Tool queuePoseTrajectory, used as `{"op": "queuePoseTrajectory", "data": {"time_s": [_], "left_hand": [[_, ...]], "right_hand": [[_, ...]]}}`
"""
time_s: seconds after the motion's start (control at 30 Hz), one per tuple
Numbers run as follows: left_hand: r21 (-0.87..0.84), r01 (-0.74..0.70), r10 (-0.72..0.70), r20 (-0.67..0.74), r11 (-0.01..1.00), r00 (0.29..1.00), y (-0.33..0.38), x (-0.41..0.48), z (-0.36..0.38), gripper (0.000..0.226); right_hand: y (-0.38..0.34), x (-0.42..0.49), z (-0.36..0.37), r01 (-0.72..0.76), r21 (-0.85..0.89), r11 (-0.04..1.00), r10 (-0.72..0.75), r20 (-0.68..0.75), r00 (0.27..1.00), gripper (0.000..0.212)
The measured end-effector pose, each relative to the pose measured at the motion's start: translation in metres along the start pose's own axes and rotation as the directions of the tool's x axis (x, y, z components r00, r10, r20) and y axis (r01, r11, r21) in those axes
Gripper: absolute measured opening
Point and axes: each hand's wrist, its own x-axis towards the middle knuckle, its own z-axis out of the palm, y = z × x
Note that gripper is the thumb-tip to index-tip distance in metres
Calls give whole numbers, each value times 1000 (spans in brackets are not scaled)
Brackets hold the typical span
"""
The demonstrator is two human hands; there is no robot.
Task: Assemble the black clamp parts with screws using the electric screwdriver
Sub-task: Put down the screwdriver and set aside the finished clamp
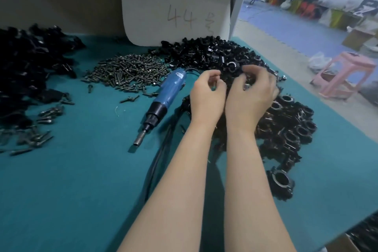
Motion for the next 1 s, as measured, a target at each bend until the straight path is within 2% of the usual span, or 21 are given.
{"op": "queuePoseTrajectory", "data": {"time_s": [0.13,0.2,0.27,0.37,0.47,0.53,0.63,0.77,0.83,0.9,1.0], "left_hand": [[-207,96,-144,-231,974,962,3,14,-64,13],[-275,119,-212,-342,954,916,-1,17,-102,14],[-295,116,-249,-468,949,848,-8,18,-141,14],[-305,83,-272,-650,949,710,-17,16,-198,15],[-339,13,-280,-753,941,596,-22,15,-242,16],[-366,-13,-295,-772,931,564,-24,16,-261,14],[-411,-20,-326,-751,911,574,-27,19,-274,11],[-399,33,-342,-735,916,585,-30,23,-278,12],[-376,45,-331,-746,926,579,-31,24,-275,14],[-318,54,-285,-746,946,602,-29,24,-269,23],[-242,90,-226,-625,966,748,-24,32,-247,42]], "right_hand": [[-35,-39,43,11,248,969,-74,246,966,13],[-55,-63,67,-28,305,952,-102,402,910,13],[-71,-89,92,-48,314,948,-144,558,817,14],[-92,-127,129,25,263,965,-218,742,634,18],[-110,-160,161,147,213,966,-258,837,482,28],[-121,-176,180,240,134,961,-229,873,430,33],[-129,-189,200,330,-34,943,-96,923,372,36],[-130,-194,209,342,-58,938,-70,934,351,29],[-129,-189,207,291,-28,956,-86,924,371,22],[-128,-174,202,154,34,987,-104,875,473,16],[-123,-134,186,-23,176,984,-125,780,613,6]]}}
